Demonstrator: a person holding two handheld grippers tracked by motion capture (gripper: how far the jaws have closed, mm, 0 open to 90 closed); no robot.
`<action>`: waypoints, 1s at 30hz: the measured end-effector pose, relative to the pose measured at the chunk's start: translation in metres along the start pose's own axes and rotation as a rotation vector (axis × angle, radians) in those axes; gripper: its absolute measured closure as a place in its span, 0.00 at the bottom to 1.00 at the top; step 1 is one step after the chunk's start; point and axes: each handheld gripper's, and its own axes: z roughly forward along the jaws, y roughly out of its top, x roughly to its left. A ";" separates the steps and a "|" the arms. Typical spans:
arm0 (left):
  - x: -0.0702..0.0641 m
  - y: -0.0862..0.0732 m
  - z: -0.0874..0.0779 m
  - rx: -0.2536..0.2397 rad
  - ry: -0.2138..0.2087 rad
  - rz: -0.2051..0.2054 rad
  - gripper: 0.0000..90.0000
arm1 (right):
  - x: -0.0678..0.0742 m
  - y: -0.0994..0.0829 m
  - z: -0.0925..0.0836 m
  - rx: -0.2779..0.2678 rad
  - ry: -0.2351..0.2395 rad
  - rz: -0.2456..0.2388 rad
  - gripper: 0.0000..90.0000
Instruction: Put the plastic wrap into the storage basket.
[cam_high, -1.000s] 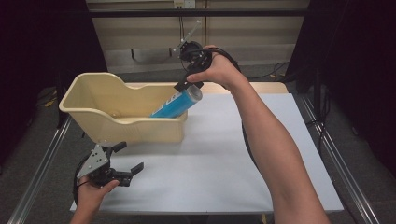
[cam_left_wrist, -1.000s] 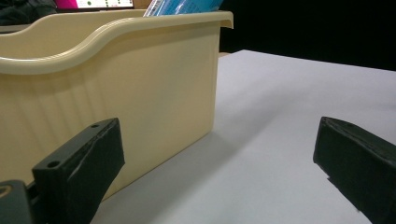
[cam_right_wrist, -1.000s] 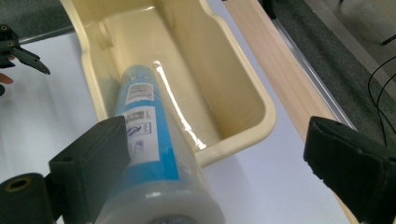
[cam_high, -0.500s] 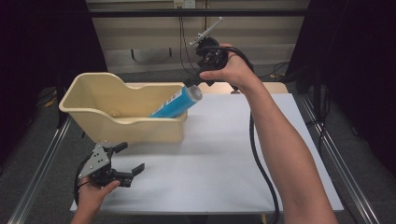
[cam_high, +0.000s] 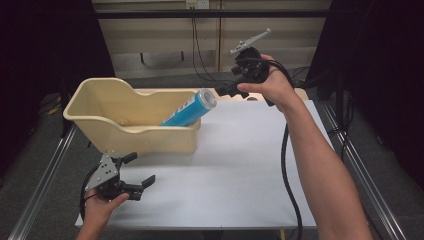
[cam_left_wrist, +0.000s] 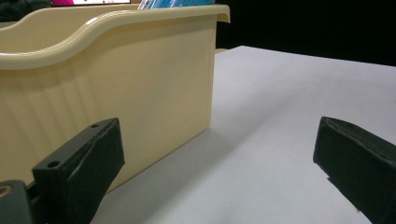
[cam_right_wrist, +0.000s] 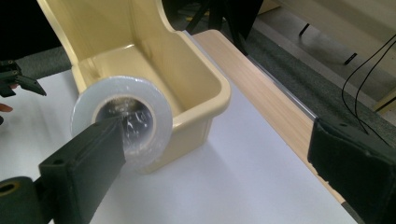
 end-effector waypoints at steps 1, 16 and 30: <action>0.000 0.000 0.000 0.001 -0.001 0.004 0.02 | 0.000 -0.004 -0.001 -0.008 0.000 0.010 0.03; -0.001 0.000 0.001 0.013 -0.006 0.016 0.02 | 0.000 -0.057 -0.006 -0.068 -0.033 0.064 0.04; 0.000 0.000 0.002 -0.003 -0.005 0.002 0.02 | 0.002 -0.106 -0.015 -0.121 -0.035 0.122 0.04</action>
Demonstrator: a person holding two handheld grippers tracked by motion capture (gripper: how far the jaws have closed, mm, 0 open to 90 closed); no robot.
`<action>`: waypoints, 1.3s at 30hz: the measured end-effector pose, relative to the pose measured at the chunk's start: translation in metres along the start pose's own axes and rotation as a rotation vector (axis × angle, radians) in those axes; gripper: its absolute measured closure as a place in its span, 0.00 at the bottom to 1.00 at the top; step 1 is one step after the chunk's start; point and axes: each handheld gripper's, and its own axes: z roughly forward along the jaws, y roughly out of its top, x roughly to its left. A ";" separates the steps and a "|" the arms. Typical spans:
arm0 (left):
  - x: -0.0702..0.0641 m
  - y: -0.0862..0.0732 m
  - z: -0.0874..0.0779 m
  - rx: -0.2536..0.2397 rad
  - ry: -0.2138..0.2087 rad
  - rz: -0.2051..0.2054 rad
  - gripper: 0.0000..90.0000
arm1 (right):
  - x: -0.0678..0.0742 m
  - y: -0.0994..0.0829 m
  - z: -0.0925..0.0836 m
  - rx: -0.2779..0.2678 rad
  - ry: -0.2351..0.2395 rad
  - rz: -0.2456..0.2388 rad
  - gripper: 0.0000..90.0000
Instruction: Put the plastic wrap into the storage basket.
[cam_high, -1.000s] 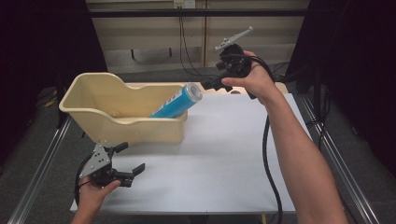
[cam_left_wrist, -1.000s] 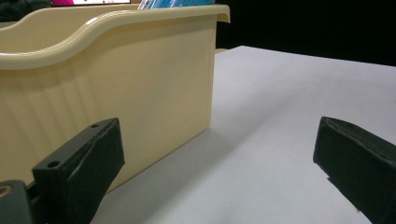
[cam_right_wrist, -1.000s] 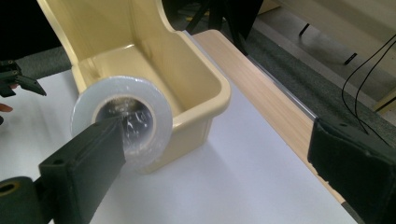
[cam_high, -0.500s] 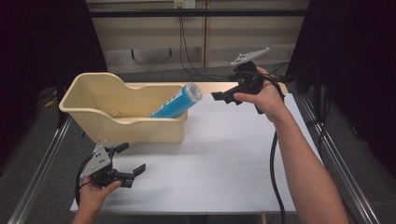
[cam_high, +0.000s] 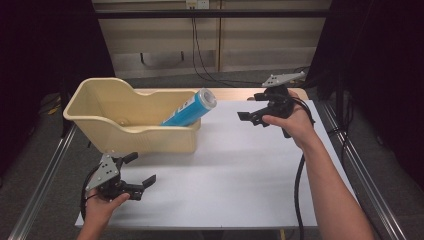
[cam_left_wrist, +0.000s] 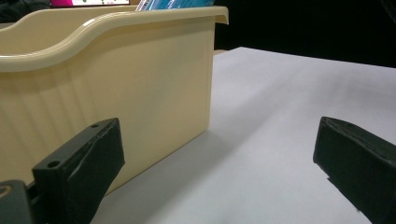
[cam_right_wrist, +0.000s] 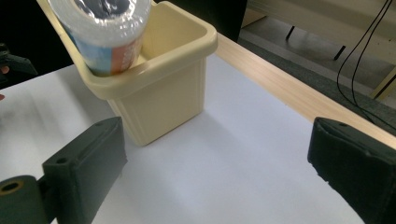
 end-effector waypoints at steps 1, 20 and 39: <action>0.000 0.000 0.000 -0.001 0.001 0.001 0.02 | -0.001 -0.004 -0.001 -0.004 -0.003 0.006 0.04; -0.001 0.000 0.000 0.000 0.008 -0.003 0.02 | 0.001 -0.071 -0.029 -0.101 -0.054 0.057 0.03; 0.000 0.001 -0.002 -0.003 0.016 0.001 0.02 | 0.020 -0.125 -0.042 -0.172 -0.083 0.088 0.02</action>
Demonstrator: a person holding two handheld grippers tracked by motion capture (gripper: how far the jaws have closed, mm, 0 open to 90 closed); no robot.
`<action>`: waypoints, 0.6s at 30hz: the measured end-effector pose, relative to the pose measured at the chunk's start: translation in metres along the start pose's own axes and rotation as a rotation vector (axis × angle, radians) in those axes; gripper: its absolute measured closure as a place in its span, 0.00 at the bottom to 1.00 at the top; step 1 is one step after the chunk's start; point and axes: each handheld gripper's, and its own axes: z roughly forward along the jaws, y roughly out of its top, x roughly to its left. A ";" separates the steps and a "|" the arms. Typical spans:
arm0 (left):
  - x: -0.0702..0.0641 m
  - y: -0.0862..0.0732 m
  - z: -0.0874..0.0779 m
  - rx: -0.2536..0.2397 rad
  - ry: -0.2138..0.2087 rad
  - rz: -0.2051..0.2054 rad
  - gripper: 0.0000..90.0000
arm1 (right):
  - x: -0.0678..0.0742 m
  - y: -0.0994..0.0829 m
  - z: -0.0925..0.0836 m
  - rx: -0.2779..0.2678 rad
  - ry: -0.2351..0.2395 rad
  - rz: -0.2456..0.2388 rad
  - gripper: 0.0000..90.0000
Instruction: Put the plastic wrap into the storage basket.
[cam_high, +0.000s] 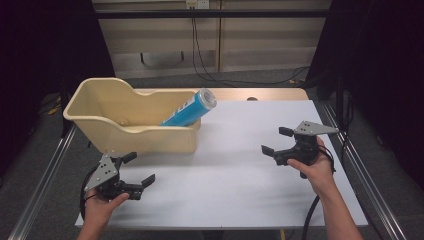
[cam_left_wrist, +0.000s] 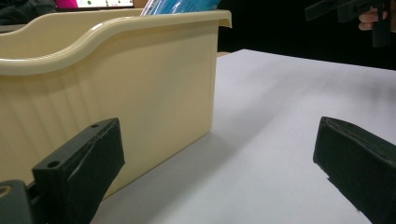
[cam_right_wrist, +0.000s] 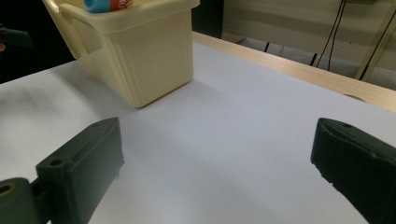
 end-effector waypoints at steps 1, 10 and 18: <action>0.000 0.000 0.000 0.007 -0.001 0.007 0.02 | 0.000 -0.002 -0.001 0.004 0.000 -0.005 0.02; 0.000 0.000 0.000 0.006 -0.001 0.006 0.02 | 0.000 -0.025 -0.013 -0.015 -0.038 0.022 0.01; -0.001 0.000 0.001 0.003 -0.006 0.005 0.02 | 0.003 -0.040 -0.020 -0.043 -0.055 0.016 0.01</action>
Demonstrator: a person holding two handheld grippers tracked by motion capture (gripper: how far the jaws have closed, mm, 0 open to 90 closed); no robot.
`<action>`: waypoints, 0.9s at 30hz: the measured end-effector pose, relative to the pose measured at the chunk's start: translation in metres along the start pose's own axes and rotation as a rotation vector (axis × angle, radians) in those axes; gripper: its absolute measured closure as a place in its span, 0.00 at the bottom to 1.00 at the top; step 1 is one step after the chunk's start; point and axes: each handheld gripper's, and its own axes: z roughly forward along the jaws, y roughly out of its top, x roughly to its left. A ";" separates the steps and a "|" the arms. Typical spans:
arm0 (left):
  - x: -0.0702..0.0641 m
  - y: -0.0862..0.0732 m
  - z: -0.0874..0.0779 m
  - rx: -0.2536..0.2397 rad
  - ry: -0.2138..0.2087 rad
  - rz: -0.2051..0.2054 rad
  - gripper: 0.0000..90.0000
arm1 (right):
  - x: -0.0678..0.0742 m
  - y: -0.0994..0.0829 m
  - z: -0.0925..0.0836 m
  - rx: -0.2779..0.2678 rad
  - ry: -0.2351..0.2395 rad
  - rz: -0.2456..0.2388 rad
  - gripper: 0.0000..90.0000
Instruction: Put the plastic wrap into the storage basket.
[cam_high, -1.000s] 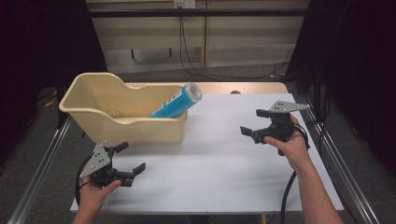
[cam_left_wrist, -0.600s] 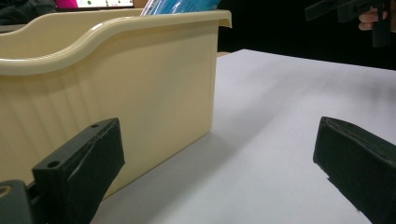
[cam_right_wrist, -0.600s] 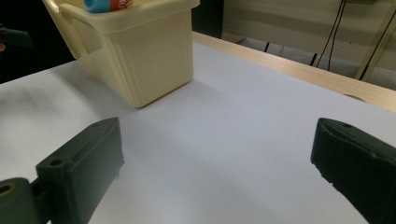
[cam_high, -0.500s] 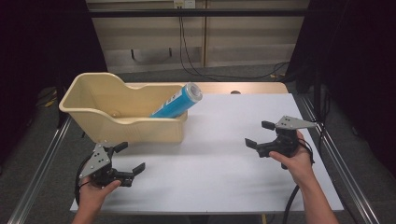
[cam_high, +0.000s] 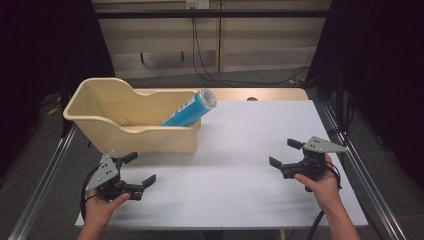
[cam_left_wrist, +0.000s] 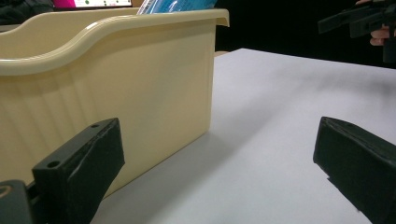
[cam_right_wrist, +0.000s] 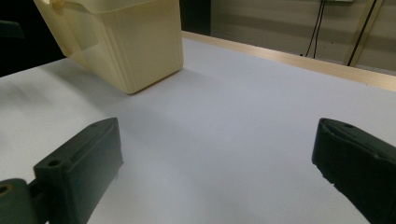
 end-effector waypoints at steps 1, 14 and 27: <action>0.000 0.000 0.000 -0.001 0.001 -0.002 0.02 | 0.001 -0.001 0.000 0.001 -0.006 0.002 0.01; 0.000 0.000 0.000 -0.007 0.004 -0.012 0.02 | 0.006 -0.018 -0.008 -0.016 -0.040 -0.002 0.01; 0.001 0.001 0.001 -0.011 -0.006 -0.015 0.02 | 0.005 -0.032 -0.016 -0.028 -0.048 0.021 0.00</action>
